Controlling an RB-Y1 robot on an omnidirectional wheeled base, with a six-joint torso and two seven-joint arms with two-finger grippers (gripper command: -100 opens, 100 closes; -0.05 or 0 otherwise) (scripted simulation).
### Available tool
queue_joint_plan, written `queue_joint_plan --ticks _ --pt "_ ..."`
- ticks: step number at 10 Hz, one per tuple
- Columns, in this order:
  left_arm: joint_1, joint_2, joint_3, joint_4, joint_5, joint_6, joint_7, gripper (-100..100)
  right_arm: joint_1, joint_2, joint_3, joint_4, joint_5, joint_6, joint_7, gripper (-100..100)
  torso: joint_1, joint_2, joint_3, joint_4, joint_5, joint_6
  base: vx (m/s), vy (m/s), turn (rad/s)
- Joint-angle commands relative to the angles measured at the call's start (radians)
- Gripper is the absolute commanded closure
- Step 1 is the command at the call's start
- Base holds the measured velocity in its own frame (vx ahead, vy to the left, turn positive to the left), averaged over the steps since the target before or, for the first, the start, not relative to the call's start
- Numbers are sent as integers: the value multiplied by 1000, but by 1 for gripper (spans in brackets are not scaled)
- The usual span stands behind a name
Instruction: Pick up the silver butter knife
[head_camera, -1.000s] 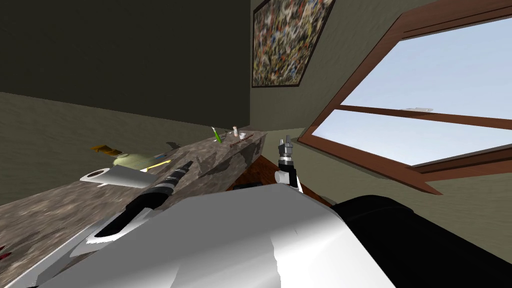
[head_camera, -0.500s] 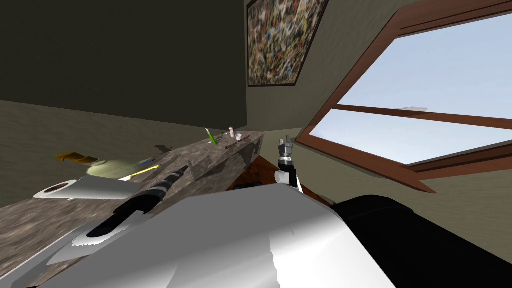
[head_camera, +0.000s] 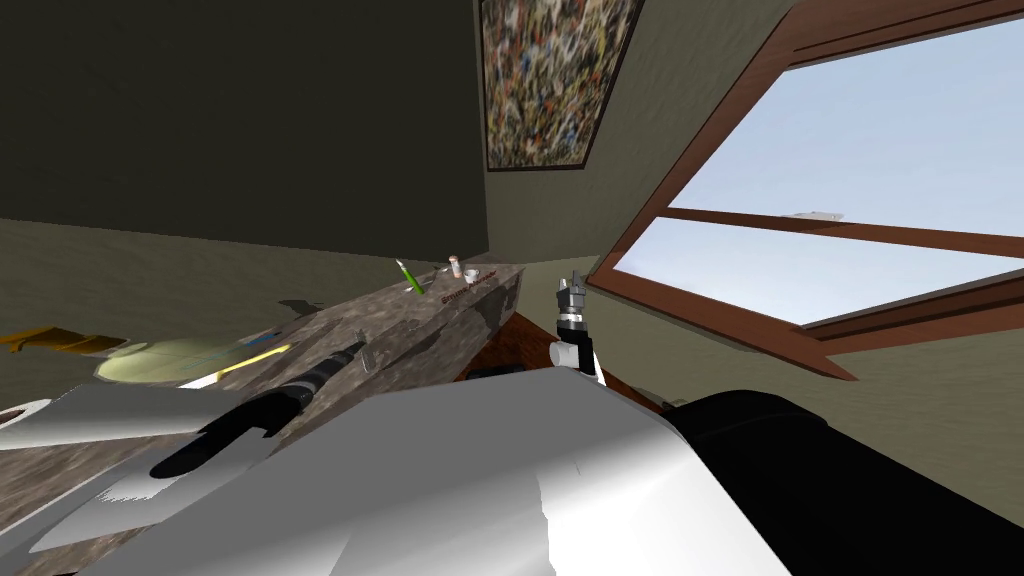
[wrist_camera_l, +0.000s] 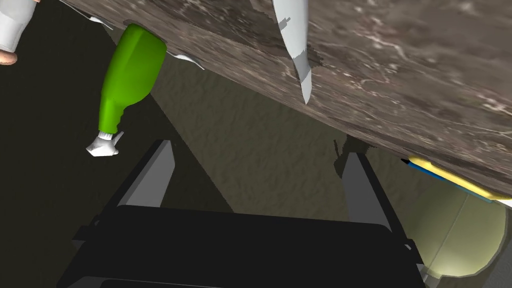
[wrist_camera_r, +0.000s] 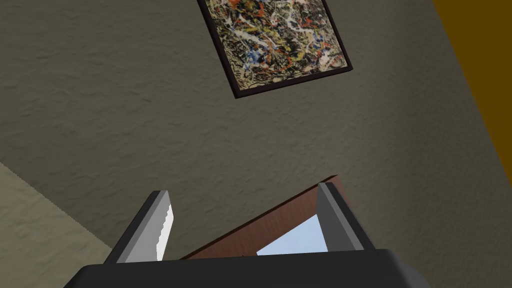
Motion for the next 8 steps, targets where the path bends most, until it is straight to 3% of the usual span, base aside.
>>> queue_joint_plan --ticks 1,6,8 --pt "8 28 -2 27 12 45 -4 -100 0 0 0 0 0 0 0 0 0 0 0 0 0 0 62 -38 -88" --pt "32 102 -9 84 49 183 -15 -100 0 0 0 0 0 0 0 0 -1 -2 -1 0 0 0 77 -50 -93" --pt "36 114 -11 93 55 207 -17 -100 0 0 0 0 0 0 0 0 1 0 0 0 0 0 40 -16 -38"
